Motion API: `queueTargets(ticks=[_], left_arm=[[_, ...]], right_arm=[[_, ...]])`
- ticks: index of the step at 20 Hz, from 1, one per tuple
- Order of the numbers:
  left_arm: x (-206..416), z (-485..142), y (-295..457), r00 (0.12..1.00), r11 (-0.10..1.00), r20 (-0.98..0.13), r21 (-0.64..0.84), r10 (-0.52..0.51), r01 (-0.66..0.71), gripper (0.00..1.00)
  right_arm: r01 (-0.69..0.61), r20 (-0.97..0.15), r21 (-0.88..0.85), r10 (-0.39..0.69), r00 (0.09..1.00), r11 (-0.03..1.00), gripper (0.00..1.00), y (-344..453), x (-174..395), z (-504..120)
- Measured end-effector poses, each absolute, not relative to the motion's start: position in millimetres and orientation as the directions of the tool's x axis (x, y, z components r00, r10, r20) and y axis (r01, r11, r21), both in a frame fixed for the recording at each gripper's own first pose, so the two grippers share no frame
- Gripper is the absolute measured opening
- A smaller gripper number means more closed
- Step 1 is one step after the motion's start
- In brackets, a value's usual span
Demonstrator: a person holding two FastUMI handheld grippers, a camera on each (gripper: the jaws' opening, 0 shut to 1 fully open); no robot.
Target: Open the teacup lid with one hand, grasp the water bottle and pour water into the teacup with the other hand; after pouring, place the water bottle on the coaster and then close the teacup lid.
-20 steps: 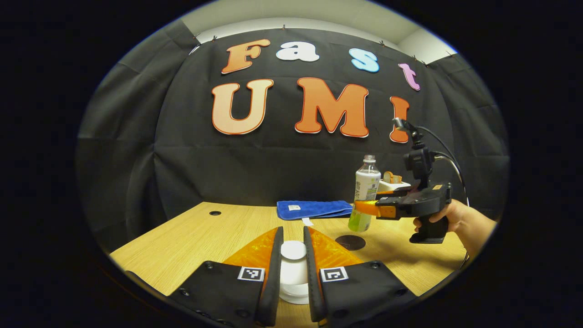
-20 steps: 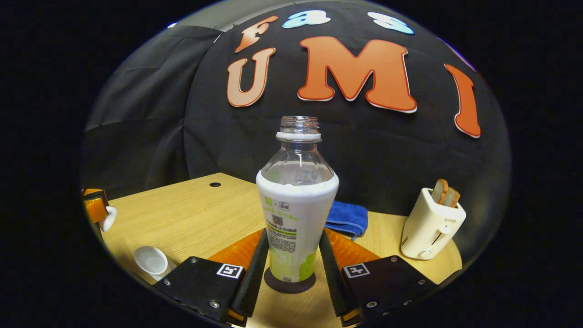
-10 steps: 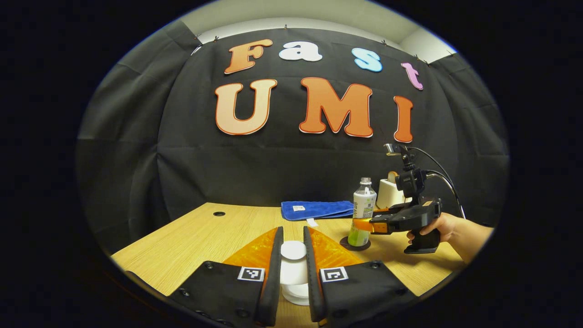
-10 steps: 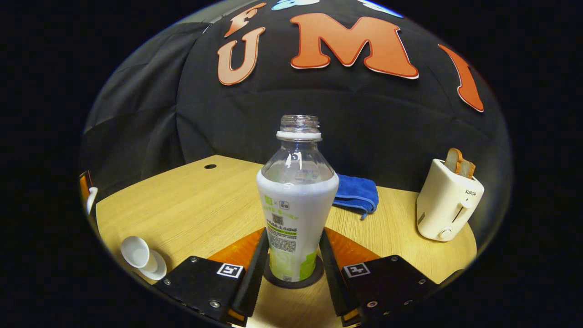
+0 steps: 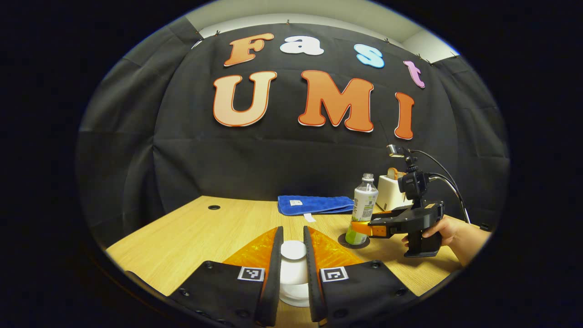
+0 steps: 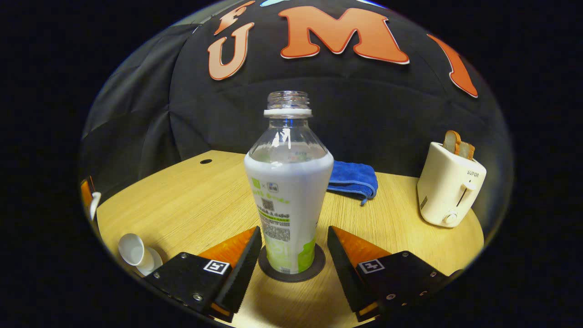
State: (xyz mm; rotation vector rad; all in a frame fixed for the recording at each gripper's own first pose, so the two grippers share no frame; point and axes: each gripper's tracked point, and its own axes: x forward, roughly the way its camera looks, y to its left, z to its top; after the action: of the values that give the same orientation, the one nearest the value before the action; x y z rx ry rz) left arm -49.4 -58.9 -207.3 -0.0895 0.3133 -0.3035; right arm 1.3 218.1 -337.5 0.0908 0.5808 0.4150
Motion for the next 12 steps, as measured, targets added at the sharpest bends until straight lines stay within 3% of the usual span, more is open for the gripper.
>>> queueTargets(ticks=[3,12], left_arm=[[-50.6,-227.7,-66.6,0.891,0.948,-0.325,-0.138,-0.317,0.287,0.31],[-57.6,-276.3,-73.7,0.857,0.945,-0.4,-0.176,-0.326,0.277,0.31]], right_arm=[[-0.347,-0.492,0.196,0.398,0.774,0.917,0.97,206.9,-7.7,-328.6],[-0.317,-0.411,0.212,0.379,0.829,0.924,0.97,180.1,-55.1,-289.8]])
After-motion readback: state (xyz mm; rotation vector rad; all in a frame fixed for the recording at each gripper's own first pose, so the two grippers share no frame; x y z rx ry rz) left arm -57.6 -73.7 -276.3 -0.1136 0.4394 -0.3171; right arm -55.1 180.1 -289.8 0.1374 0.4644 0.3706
